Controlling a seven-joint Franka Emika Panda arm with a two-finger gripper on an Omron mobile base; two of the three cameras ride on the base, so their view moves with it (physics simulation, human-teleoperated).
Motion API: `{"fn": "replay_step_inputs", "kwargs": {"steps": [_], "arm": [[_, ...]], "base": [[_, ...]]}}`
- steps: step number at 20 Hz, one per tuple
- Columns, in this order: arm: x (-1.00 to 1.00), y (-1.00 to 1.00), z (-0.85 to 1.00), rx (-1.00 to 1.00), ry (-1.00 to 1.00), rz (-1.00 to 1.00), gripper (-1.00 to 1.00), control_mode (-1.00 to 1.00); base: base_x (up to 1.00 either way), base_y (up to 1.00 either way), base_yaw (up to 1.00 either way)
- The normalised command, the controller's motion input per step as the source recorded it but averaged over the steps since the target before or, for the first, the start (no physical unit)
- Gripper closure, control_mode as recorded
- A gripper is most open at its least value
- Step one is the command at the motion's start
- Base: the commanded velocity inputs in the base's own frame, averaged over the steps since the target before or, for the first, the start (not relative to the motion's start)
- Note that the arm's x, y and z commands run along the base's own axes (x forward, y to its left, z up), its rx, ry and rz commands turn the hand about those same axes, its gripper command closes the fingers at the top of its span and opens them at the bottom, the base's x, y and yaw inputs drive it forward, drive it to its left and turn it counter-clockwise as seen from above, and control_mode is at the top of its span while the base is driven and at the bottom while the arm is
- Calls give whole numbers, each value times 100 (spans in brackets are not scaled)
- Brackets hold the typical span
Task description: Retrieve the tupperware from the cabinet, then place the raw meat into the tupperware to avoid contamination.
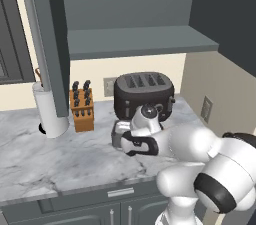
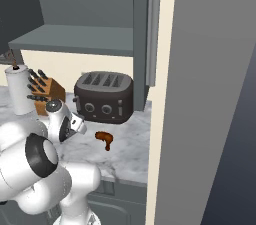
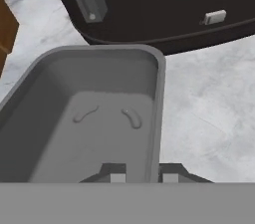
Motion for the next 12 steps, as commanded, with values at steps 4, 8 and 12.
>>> {"fn": "replay_step_inputs", "kwargs": {"steps": [4, 8, 12], "arm": [[0, 0, -10, 0, 0, 1, 100, -100], [0, 0, 0, 0, 0, 0, -100, -100], [0, 0, 0, 0, 0, 0, -100, -100]], "base": [[0, 0, 0], [0, 0, 0], [0, 0, 0]]}}
